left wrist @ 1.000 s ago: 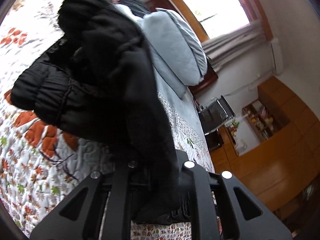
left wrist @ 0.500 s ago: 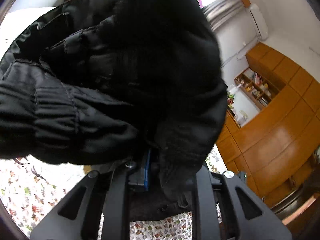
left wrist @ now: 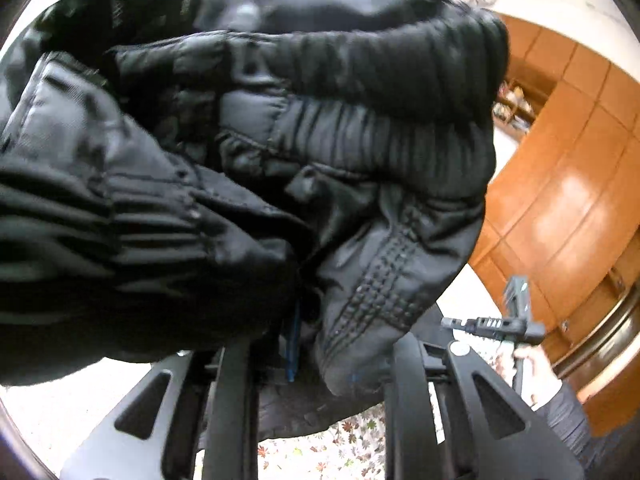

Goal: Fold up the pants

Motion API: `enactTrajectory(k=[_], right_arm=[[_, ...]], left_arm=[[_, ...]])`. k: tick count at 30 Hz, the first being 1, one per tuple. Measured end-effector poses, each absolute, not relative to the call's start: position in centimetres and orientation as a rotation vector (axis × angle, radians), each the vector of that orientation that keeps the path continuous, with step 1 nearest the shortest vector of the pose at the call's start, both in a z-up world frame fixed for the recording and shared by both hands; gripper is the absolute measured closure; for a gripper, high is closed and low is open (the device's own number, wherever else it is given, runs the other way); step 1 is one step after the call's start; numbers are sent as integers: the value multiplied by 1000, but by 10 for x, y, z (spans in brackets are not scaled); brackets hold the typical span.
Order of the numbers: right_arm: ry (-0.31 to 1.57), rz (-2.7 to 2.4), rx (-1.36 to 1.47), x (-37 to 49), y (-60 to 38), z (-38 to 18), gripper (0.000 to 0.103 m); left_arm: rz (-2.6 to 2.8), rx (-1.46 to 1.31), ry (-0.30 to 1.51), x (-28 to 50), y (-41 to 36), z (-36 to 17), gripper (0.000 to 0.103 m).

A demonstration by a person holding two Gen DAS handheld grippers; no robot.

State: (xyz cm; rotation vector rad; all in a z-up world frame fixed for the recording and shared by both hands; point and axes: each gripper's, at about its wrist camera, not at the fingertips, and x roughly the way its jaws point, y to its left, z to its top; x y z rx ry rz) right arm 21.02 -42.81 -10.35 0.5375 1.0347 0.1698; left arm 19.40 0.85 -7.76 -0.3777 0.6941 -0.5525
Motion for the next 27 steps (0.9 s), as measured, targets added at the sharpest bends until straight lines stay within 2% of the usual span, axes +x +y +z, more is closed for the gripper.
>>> enactTrajectory(k=[5,11,14,18,20,22,27], right_arm=[[933,193,671,205,-453,-88,72],[922,354,706,223,-434,-75,72],[930,443,742,237,-415,-72,69],[964,484,707,249,-391,-70,57],[981,514,687,256,-378,-69,47],[993,543,698,261,-369,-71,29],[1044,564,817,277,-369,-91,19]], left_arm=[[-557,-274,718,202,-16,-84,84],[-546,-72,761,212,-57,-102,82],[-546,-14,794,213,-71,-114,79],[-554,35,837,224,-88,-126,71],[-558,53,857,230,-94,-131,67],[-564,75,868,231,-100,-134,64],[-592,99,882,229,-115,-137,60]])
